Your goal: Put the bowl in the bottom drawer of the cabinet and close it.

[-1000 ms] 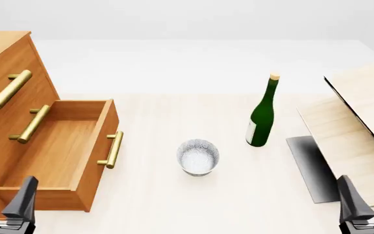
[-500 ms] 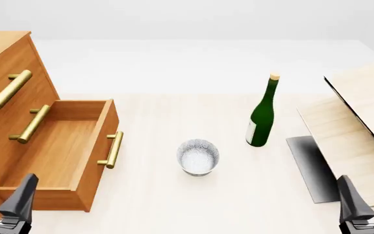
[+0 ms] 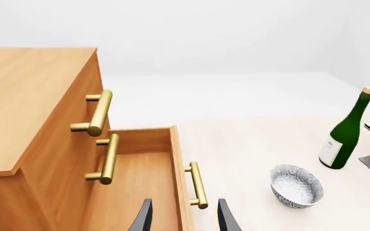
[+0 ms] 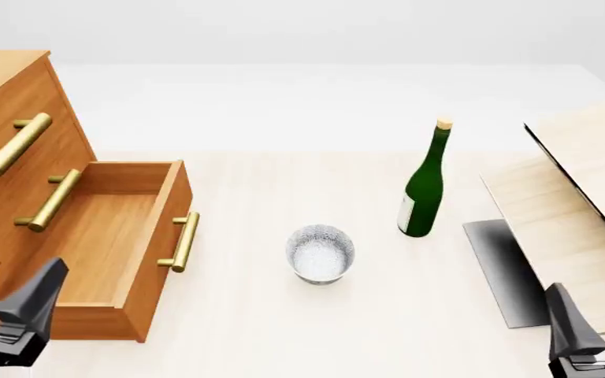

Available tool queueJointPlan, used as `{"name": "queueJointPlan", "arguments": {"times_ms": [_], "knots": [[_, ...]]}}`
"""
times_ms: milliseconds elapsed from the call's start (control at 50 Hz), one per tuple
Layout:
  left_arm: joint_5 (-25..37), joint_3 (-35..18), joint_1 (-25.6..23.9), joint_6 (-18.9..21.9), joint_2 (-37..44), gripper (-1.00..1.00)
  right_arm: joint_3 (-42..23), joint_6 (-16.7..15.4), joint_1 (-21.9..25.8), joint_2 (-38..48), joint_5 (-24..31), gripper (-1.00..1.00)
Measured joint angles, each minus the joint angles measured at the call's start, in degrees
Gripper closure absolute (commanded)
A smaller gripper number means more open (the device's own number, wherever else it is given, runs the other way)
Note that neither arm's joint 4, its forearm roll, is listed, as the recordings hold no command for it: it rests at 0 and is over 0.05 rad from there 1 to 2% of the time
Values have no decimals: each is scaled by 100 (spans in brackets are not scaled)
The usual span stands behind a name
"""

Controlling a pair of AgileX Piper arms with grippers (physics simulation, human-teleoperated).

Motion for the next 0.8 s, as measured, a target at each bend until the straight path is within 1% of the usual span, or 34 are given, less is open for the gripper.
{"name": "queueJointPlan", "arguments": {"times_ms": [440, 800], "knots": [[528, -727, -63, -360, 748, -100, 0, -4, 1, -1, -1, -100], [886, -1128, -114, -384, 1205, -100, 0, -5, 1, -2, -1, -100]]}}
